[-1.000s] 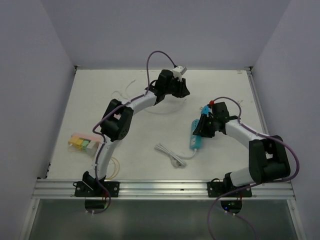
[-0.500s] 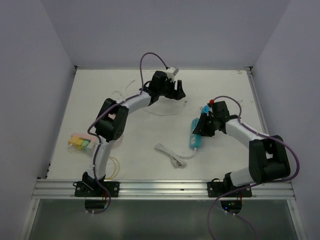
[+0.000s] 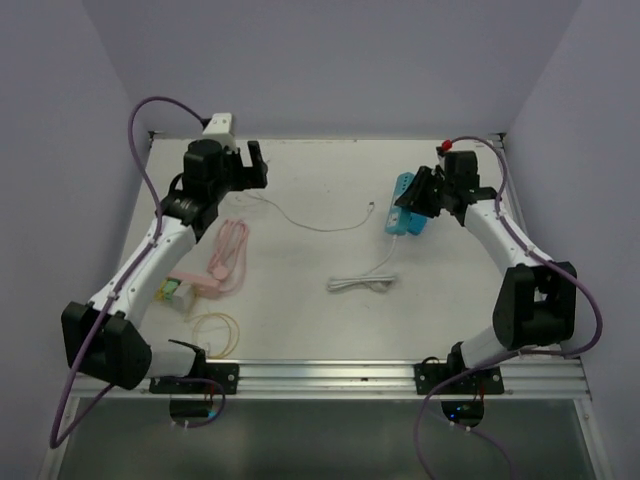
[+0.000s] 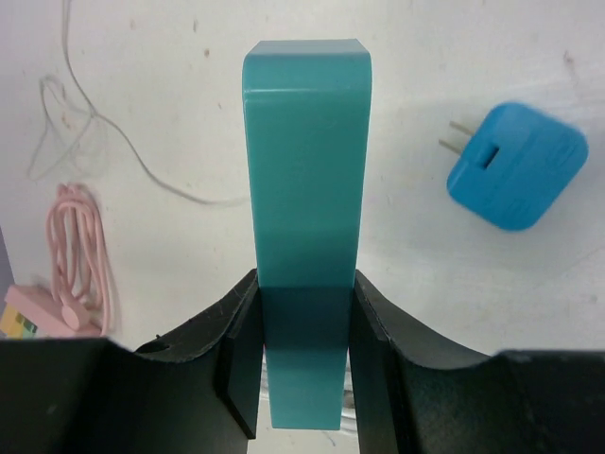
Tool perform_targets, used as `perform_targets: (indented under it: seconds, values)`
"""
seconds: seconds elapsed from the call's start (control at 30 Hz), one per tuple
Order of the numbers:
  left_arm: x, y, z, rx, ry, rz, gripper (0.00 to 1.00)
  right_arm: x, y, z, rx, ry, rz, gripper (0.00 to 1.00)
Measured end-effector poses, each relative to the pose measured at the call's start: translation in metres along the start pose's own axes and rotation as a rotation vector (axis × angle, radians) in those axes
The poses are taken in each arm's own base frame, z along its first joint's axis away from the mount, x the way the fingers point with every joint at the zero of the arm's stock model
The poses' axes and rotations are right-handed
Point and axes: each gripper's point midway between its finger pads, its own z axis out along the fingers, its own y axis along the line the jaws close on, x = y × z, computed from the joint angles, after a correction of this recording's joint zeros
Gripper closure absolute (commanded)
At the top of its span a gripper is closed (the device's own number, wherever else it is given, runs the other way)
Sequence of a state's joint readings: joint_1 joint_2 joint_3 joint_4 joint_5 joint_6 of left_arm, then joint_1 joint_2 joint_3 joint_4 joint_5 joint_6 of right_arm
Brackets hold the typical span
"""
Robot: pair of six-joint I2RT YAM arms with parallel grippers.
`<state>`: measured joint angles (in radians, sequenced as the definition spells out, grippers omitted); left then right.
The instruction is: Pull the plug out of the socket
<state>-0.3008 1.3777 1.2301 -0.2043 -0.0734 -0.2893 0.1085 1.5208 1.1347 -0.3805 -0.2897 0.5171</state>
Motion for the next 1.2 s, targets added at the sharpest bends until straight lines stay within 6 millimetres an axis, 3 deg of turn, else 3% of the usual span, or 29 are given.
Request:
perform_targets:
  seconds: [0.07, 0.17, 0.27, 0.3, 0.4, 0.63, 0.77, 1.0, 1.2]
  values:
    - [0.027, 0.013, -0.022, -0.034, 0.022, 0.015, 0.00, -0.021, 0.003, 0.002, -0.002, -0.031, 0.003, 1.00]
    - [0.086, 0.032, -0.042, -0.077, 0.100, 0.039, 0.01, -0.051, 0.007, 0.004, -0.006, -0.076, 0.012, 1.00]
    - [0.134, 0.055, -0.056, -0.146, 0.173, 0.059, 0.00, -0.067, 0.001, -0.001, 0.000, -0.112, 0.033, 1.00]
    - [0.142, 0.060, -0.059, -0.165, 0.185, 0.069, 0.00, -0.071, -0.005, -0.004, 0.009, -0.122, 0.047, 1.00]
    - [0.139, 0.067, -0.061, -0.198, 0.167, 0.085, 0.01, -0.077, -0.029, -0.011, 0.048, -0.137, 0.098, 1.00]
    - [0.131, 0.073, -0.062, -0.234, 0.134, 0.087, 0.00, -0.071, -0.115, -0.039, 0.208, -0.155, 0.276, 1.00]
    - [0.129, 0.077, -0.063, -0.262, 0.127, 0.089, 0.01, -0.077, -0.144, -0.048, 0.271, -0.173, 0.327, 1.00]
    - [0.129, 0.077, -0.063, -0.261, 0.126, 0.089, 0.01, -0.079, -0.175, -0.012, 0.326, -0.110, 0.354, 1.00]
    - [0.130, 0.077, -0.062, -0.257, 0.128, 0.089, 0.01, -0.085, -0.202, 0.025, 0.346, -0.049, 0.364, 0.72]
